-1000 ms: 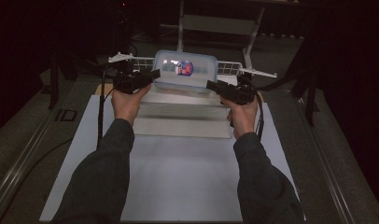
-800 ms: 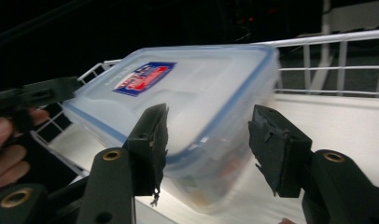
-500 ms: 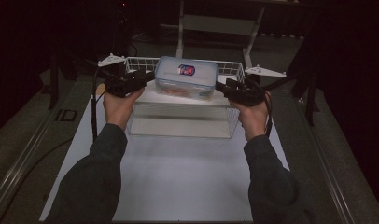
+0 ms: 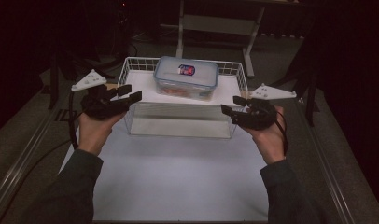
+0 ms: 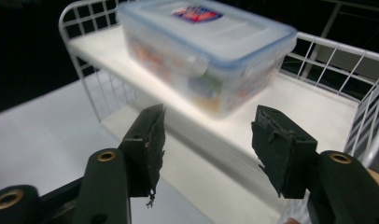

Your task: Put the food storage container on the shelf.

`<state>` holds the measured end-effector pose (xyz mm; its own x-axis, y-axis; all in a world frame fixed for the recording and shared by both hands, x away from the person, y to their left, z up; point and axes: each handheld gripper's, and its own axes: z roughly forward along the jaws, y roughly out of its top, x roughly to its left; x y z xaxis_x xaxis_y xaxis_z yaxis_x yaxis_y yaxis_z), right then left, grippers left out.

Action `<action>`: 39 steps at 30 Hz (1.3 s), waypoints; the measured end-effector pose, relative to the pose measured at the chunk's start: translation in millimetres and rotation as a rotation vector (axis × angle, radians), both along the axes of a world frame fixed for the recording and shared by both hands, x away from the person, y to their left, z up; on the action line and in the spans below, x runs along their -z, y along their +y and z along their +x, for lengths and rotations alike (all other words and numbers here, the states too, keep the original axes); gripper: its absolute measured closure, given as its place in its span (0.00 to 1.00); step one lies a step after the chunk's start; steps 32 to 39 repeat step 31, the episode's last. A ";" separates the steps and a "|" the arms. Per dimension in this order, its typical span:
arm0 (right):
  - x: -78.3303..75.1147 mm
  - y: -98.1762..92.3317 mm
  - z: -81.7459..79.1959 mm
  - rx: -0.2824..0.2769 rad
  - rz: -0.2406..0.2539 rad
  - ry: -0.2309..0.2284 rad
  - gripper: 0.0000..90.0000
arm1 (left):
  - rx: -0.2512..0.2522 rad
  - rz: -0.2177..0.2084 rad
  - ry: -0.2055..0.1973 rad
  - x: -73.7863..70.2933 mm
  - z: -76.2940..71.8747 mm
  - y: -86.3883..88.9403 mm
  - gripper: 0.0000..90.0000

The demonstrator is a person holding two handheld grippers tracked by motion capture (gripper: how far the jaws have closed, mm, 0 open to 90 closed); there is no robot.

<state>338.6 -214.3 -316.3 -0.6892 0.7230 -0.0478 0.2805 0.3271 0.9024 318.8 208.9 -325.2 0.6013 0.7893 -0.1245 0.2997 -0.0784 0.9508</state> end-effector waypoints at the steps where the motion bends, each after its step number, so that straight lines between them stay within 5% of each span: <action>1: 2.7 -1.0 -5.0 -0.004 -0.010 -0.006 0.47 | 0.001 0.012 -0.003 2.9 -5.2 2.3 0.53; 8: 32.0 -15.9 -44.4 0.001 -0.029 -0.048 0.45 | -0.003 0.039 0.029 43.4 -44.4 20.2 0.52; 13: 60.3 -33.4 -68.3 0.017 -0.007 -0.012 0.44 | -0.039 0.058 0.045 76.3 -76.1 35.9 0.51; 17: 82.4 -48.3 -85.1 0.038 0.030 0.009 0.43 | -0.073 0.033 0.069 99.7 -98.6 46.2 0.49; 20: 96.3 -57.7 -93.2 0.060 0.066 0.019 0.44 | -0.112 0.035 0.061 113.0 -112.6 53.0 0.48; 23: 105.7 -60.9 -96.6 0.068 0.050 0.036 0.44 | -0.173 0.067 0.037 122.5 -123.4 58.8 0.48; 39: 117.6 -63.2 -101.8 0.064 0.060 0.049 0.44 | -0.204 0.058 0.047 134.0 -123.7 63.4 0.49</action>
